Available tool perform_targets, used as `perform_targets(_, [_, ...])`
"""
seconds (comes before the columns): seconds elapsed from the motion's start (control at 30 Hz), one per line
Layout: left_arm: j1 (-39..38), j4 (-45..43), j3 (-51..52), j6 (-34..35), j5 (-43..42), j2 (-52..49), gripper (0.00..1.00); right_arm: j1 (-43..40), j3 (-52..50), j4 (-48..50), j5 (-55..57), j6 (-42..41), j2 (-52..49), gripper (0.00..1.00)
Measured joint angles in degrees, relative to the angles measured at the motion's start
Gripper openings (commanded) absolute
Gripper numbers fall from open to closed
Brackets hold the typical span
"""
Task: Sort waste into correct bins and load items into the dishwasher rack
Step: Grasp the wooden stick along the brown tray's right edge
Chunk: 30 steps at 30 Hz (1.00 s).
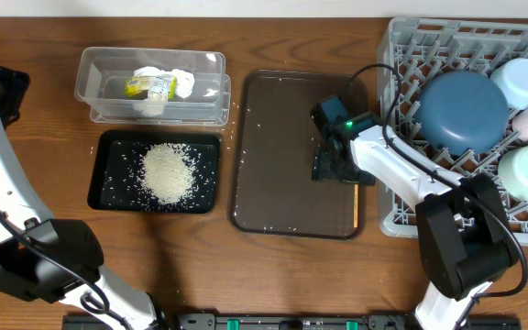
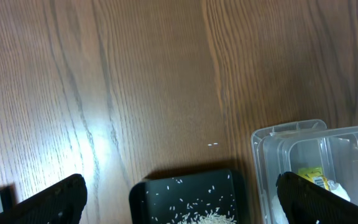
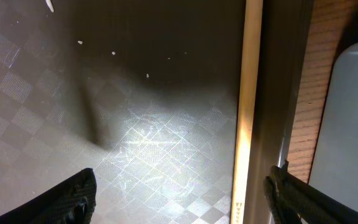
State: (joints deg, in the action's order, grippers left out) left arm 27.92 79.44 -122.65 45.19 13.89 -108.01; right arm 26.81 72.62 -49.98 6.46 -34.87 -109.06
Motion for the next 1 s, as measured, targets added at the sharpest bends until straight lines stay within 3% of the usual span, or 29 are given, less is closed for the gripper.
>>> perform_targets(0.77, [0.0, 0.0, 0.0, 0.0, 0.0, 0.0, 1.0, -0.8, 0.0, 1.9, -0.7, 1.9, -3.5, 0.85])
perform_targets(0.93, [0.0, 0.0, 0.0, 0.0, 0.0, 0.0, 1.0, -0.8, 0.0, 2.0, -1.4, 2.3, -3.5, 0.7])
perform_targets(1.0, [0.0, 0.0, 0.0, 0.0, 0.0, 0.0, 1.0, -0.8, 0.0, 2.1, -2.0, 2.4, -3.6, 0.68])
